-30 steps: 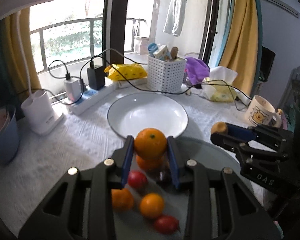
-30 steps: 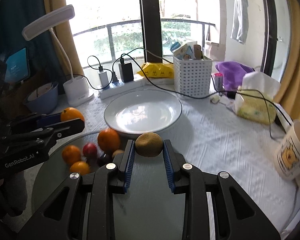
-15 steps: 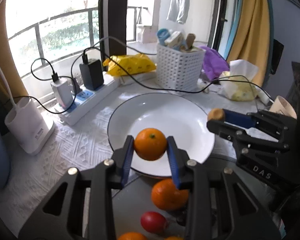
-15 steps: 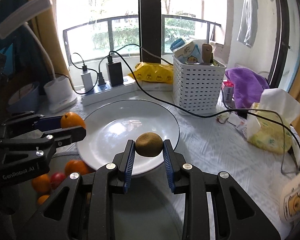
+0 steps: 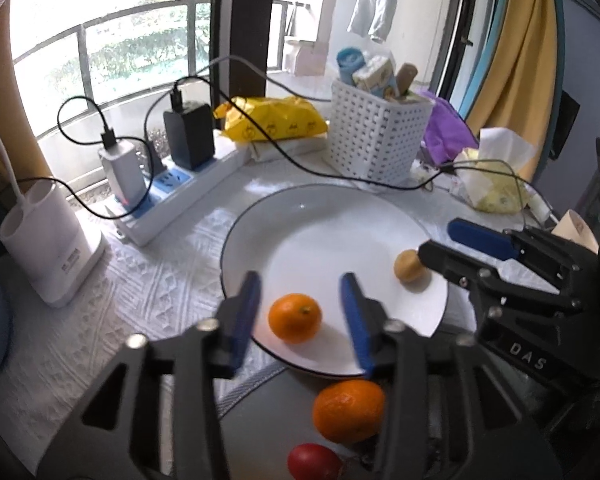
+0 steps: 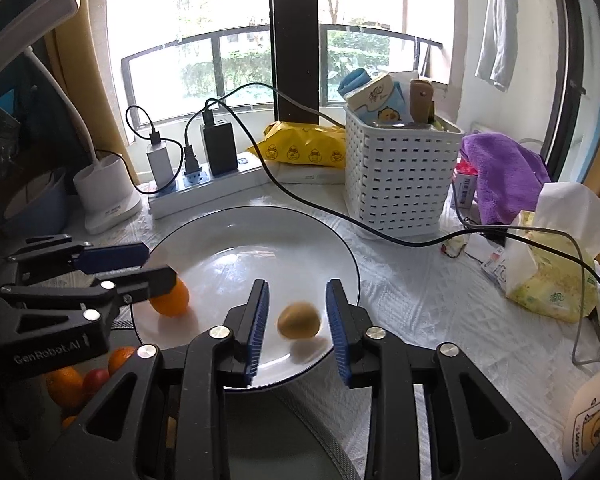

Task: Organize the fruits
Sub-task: 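Carry the brown fruit and an orange to the white plate with both grippers, release, then grasp the red tomato with the right gripper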

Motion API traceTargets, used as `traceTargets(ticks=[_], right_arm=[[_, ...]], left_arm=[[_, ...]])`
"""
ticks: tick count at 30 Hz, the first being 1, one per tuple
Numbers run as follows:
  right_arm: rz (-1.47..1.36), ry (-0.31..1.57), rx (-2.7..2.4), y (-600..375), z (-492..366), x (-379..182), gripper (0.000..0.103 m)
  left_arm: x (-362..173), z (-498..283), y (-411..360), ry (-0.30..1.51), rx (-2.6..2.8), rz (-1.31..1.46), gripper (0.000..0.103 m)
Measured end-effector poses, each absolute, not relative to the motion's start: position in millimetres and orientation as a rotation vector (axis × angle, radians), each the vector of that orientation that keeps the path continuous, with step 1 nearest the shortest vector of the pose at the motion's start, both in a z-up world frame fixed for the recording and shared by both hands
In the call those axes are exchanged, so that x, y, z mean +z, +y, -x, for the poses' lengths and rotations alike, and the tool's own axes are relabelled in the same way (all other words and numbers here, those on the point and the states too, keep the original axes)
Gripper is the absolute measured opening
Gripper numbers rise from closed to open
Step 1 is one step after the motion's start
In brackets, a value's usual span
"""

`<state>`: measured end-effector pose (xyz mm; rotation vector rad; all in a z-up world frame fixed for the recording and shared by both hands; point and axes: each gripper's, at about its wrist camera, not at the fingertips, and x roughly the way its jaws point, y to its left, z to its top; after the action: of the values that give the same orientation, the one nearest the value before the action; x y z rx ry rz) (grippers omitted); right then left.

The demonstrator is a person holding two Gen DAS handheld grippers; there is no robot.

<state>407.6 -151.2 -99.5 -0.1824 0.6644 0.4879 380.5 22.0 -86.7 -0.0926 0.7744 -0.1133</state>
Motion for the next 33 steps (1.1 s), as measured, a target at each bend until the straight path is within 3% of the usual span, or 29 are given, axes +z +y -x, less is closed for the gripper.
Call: traceTargets(ticks=[8, 10, 11, 33], right_arm=[[0.17, 0.635, 0.466, -159, -384, -82, 0.045], [0.173, 0.633, 0.465, -160, -377, -79, 0.045], [0.173, 0.632, 0.464, -161, -372, -77, 0.045], [0.193, 0.622, 0.449, -167, -267, -67, 0.045]], left_arm=[[-66, -353, 27, 0.716, -0.098, 0.107, 0.049], [-60, -343, 29, 0.694, -0.095, 0.105, 0.066], [-56, -336, 30, 0.678, -0.093, 0.107, 0.069], [-57, -219, 45, 0.628, -0.068, 0.105, 0.07]])
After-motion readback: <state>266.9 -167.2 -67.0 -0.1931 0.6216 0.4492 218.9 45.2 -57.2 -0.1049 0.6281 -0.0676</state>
